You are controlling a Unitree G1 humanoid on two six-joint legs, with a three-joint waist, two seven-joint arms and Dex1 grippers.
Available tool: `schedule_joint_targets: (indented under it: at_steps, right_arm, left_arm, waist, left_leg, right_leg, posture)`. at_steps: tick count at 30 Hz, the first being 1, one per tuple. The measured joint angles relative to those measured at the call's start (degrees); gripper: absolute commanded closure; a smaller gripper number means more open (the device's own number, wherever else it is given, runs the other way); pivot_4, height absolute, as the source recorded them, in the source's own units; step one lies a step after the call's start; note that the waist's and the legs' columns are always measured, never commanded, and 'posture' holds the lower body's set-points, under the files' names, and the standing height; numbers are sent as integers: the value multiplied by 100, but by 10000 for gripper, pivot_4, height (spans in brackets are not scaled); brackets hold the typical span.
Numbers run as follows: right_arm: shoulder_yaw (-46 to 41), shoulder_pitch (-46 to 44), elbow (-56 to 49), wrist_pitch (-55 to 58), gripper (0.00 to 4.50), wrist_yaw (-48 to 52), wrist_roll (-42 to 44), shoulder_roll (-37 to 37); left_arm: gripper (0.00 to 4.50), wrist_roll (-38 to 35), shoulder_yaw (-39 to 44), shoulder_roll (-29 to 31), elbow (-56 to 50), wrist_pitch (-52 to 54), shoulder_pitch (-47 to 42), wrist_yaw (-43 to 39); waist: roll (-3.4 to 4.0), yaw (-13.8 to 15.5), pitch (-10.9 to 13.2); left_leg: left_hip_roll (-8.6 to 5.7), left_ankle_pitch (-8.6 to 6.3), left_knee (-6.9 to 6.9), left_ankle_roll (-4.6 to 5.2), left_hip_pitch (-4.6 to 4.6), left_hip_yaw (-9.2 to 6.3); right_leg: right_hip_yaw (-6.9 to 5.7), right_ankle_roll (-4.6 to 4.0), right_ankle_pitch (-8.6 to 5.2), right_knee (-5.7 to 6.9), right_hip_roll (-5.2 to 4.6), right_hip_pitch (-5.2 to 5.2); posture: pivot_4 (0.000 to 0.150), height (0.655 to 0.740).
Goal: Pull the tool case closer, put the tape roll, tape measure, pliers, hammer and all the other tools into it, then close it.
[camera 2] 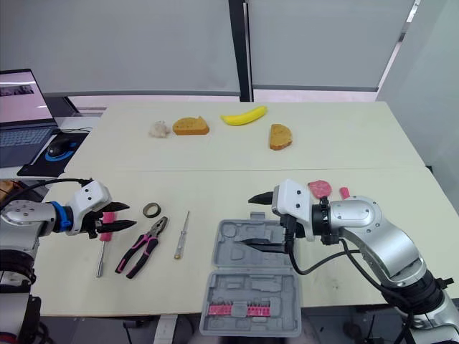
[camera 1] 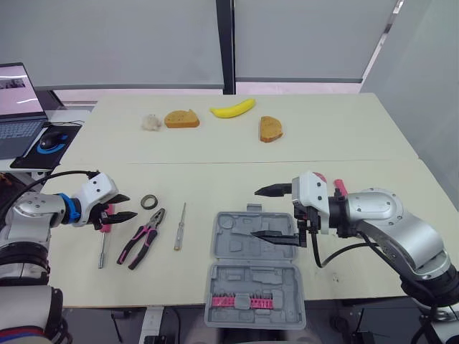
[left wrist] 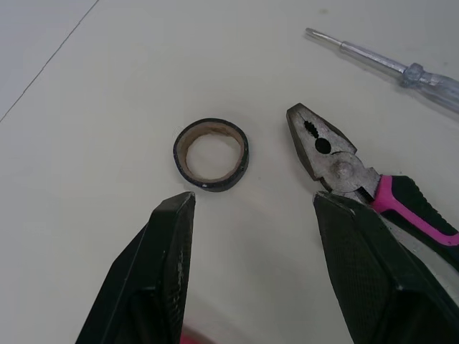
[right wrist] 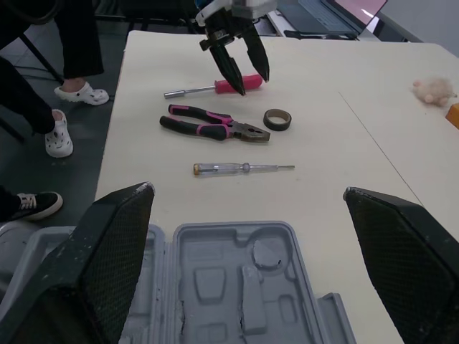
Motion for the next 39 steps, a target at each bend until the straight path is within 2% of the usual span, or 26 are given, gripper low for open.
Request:
schedule_joint_targets:
  at_steps: [14,28,36,39]
  right_arm:
    - [83,-7,-50,57,0,-113,3,57]
    - [80,-72,-233,266,0,-209,64,60]
    - [61,-84,-265,386,0,-213,73,26]
    - [56,-83,-350,429,0,-233,78,25]
  left_arm:
    - [18260,822,-508,-363,968,-550,-762,766]
    - [18260,1468,-778,-701,1418,-722,-938,1692]
    - [43893,1676,-947,-786,1492,-585,-999,1664]
    - [44764,1709,-953,-785,1499,-525,-1020,1686]
  waist:
    - [-7,-57,2]
    - [-8,-56,2]
    - [-9,-60,2]
    - [-9,-60,2]
  left_leg:
    - [0,1,12,-1,0,9]
    - [0,1,12,-1,0,10]
    - [0,1,12,-1,0,10]
    - [1,2,12,-1,0,10]
  right_leg:
    - [-4,2,-1,64,0,-7]
    - [-4,2,-2,64,0,-8]
    - [-5,2,-2,67,0,-8]
    - [-5,2,-2,67,0,-8]
  posture:
    - [1500,7361]
    - [1500,7361]
    - [1500,7361]
    - [1500,7361]
